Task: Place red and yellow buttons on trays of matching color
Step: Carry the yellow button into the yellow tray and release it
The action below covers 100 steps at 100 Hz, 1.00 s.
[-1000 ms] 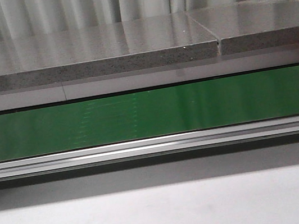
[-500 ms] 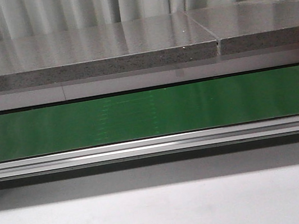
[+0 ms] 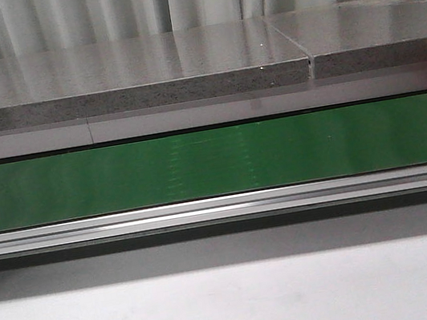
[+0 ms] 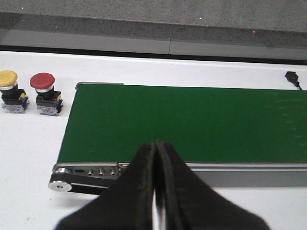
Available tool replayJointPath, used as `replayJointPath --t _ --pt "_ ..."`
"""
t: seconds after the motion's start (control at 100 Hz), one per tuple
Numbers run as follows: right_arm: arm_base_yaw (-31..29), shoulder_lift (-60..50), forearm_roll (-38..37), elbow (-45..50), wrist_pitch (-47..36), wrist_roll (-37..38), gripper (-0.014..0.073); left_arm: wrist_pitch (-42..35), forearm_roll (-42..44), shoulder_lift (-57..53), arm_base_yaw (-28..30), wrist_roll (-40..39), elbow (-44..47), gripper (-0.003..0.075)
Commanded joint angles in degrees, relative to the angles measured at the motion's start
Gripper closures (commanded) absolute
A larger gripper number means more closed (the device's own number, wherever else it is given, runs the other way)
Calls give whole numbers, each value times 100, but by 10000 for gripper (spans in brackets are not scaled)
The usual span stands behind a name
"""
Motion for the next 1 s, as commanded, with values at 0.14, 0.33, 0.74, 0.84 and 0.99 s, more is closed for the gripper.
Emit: replayJointPath --t 0.14,0.33,0.74,0.84,0.99 --pt "-540 -962 138 -145 -273 284 540 -385 -37 31 -32 14 -153 739" --pt "-1414 -1537 138 -145 -192 375 540 -385 -37 31 -32 14 -153 739" --pt "-2842 -1972 138 1015 -760 1130 540 -385 -37 31 -32 14 -153 739" --pt "-3000 -1972 138 1421 -1131 1234 540 -385 -37 31 -32 14 -153 739" --pt "-3176 -1964 138 1901 -1695 1325 540 -385 -37 31 -32 14 -153 739"
